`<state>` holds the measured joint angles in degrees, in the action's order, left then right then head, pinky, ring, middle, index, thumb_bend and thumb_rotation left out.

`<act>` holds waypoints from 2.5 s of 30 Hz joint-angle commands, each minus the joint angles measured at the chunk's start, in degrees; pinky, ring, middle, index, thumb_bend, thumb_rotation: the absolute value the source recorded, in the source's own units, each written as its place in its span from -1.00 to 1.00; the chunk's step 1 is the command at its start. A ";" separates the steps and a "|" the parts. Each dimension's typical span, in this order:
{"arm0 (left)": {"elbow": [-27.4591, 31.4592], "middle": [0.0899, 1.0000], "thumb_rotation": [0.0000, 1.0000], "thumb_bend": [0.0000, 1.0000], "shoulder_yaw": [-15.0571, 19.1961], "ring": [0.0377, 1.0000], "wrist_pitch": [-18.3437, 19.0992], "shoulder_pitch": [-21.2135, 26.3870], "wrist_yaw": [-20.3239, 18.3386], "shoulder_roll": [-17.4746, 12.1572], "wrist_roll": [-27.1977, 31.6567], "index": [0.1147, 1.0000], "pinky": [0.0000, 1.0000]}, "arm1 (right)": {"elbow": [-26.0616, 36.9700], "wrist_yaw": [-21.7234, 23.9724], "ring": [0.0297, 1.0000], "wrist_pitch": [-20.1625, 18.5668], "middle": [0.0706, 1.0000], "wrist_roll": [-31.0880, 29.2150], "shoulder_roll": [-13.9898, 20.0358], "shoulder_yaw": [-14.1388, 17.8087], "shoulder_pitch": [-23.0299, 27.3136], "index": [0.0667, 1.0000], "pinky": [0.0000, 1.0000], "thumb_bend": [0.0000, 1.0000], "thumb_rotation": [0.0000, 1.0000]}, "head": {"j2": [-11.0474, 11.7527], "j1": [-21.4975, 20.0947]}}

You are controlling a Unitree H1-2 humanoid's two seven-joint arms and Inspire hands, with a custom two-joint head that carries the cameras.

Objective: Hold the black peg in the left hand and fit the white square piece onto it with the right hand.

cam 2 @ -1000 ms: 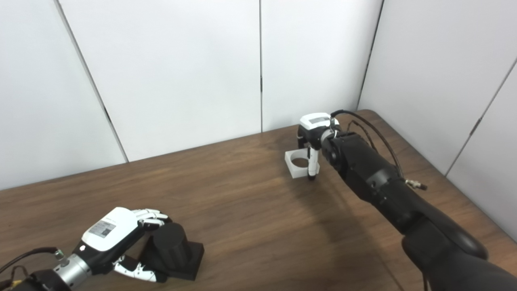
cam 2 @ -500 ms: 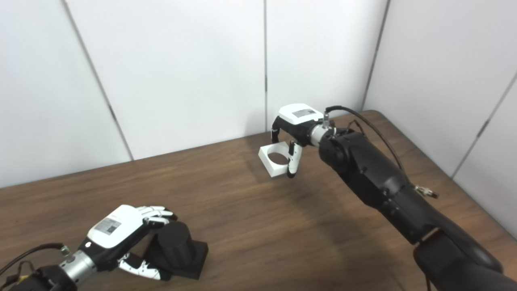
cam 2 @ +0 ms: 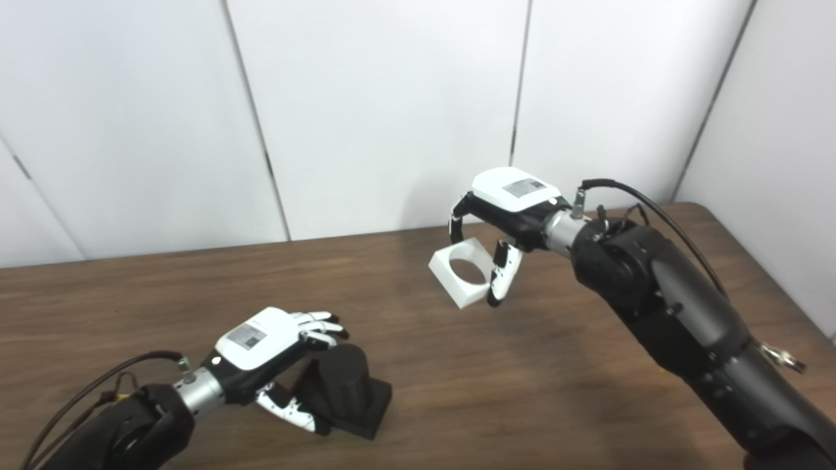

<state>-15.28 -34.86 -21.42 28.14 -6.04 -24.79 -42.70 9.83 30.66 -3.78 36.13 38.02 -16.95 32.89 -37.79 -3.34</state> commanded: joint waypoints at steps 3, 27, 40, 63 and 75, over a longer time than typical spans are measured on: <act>-3.08 0.65 -0.86 0.05 -2.77 0.79 1.68 -1.10 -4.50 0.86 -4.41 -0.15 0.64 | 3.93 0.62 0.59 1.53 0.43 -2.09 0.09 1.66 1.81 -0.12 0.36 0.03 -0.73 | -0.69 2.15; -2.24 0.69 -0.86 0.04 -3.24 0.84 3.85 -0.31 -6.81 1.94 -4.68 -0.15 0.68 | 10.93 4.22 0.59 -0.05 0.45 -2.64 -9.47 -0.21 -0.61 -0.12 0.38 0.03 -0.72 | -2.43 4.05; -1.72 0.69 -0.86 0.04 -3.24 0.85 4.47 -0.23 -7.73 2.17 -4.21 -0.15 0.69 | 10.02 3.78 0.59 1.02 0.43 -3.54 -12.89 -0.40 -1.59 -0.12 0.42 0.03 -0.73 | -2.71 4.72; -0.93 0.70 -0.86 0.04 -3.12 0.85 4.76 -0.24 -7.57 2.53 -4.43 -0.15 0.67 | 6.03 3.21 0.56 2.78 0.43 -3.79 -13.96 -1.50 -2.23 -0.12 0.38 0.03 -0.73 | -3.28 5.38; -0.80 0.70 -0.85 0.04 -3.28 0.84 4.87 -0.31 -7.42 2.67 -4.96 -0.15 0.66 | 4.57 2.78 0.56 2.39 0.44 -3.09 -15.25 -2.07 -2.33 -0.12 0.38 0.03 -0.73 | -3.34 5.52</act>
<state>-14.69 -35.32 -17.54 29.41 -9.76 -22.58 -43.39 13.42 34.91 -2.27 33.15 22.78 -19.49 28.75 -41.13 2.11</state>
